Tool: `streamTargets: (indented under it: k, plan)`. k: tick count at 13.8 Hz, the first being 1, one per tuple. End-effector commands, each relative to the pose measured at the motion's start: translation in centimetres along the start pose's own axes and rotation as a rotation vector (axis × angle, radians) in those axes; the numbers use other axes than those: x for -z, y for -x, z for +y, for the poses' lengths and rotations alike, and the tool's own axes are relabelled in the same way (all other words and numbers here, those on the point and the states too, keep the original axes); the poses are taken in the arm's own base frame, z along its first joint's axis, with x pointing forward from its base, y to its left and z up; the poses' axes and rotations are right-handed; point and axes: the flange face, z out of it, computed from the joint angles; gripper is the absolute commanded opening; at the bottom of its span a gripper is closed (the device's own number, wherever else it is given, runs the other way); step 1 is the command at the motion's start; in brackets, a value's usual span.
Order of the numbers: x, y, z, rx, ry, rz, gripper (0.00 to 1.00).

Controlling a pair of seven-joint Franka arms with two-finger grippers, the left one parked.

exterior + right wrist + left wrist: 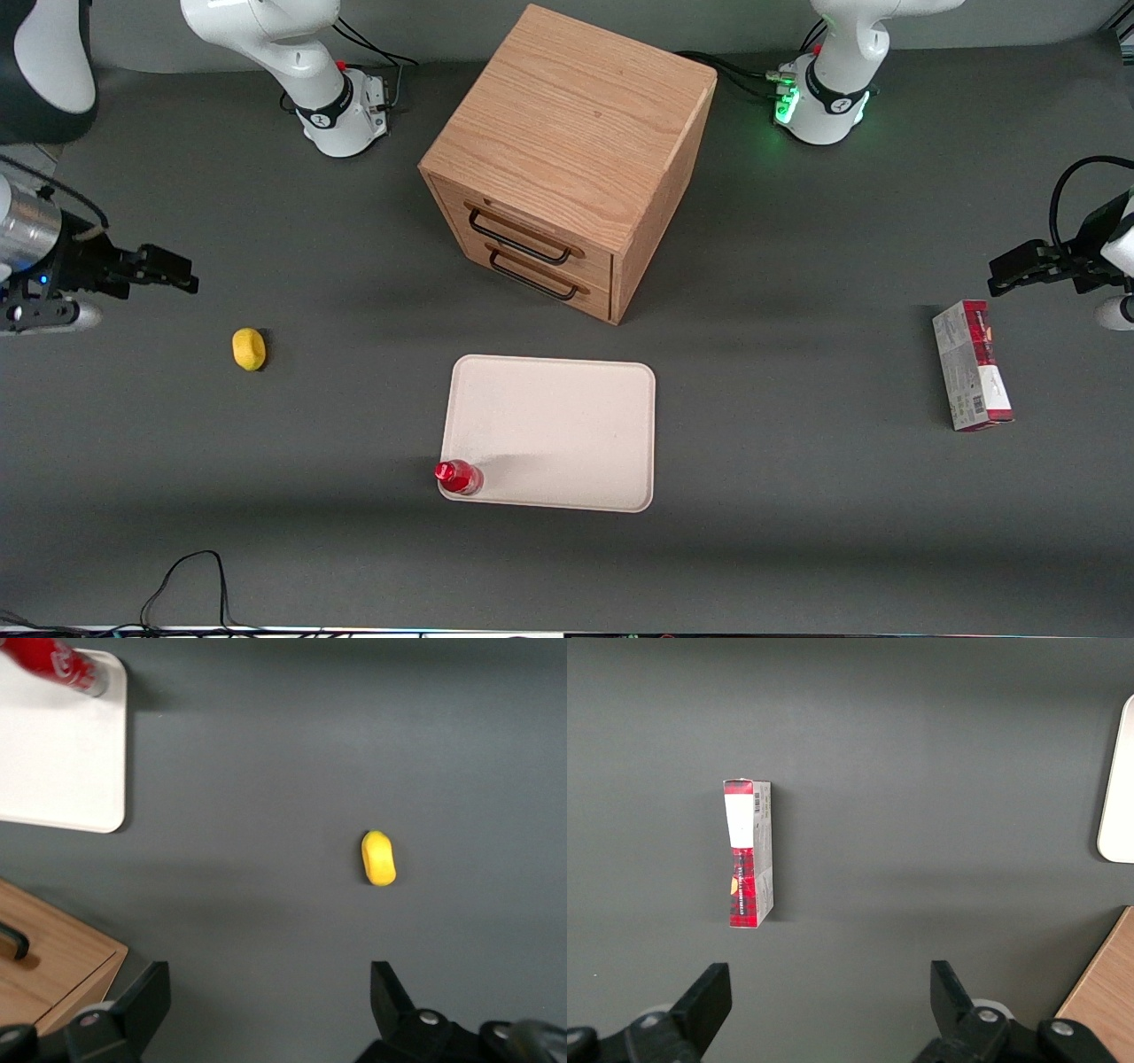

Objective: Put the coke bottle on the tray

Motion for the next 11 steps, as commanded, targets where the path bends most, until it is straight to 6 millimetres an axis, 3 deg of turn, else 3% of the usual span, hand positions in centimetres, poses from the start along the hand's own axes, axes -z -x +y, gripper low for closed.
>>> streamTargets:
  k: [1, 2, 4, 6, 11]
  plan:
    - [0.5, 0.9, -1.5, 0.054, 0.003, 0.004, 1.00]
    - [1.3, 1.0, -3.1, 0.084, 0.008, 0.003, 1.00]
    - [1.5, 1.2, -3.6, 0.119, 0.047, -0.005, 1.00]
    - [2.1, 1.7, -3.1, 0.173, 0.059, -0.033, 1.00]
    - [3.2, 1.5, -2.6, 0.089, 0.000, -0.025, 1.00]
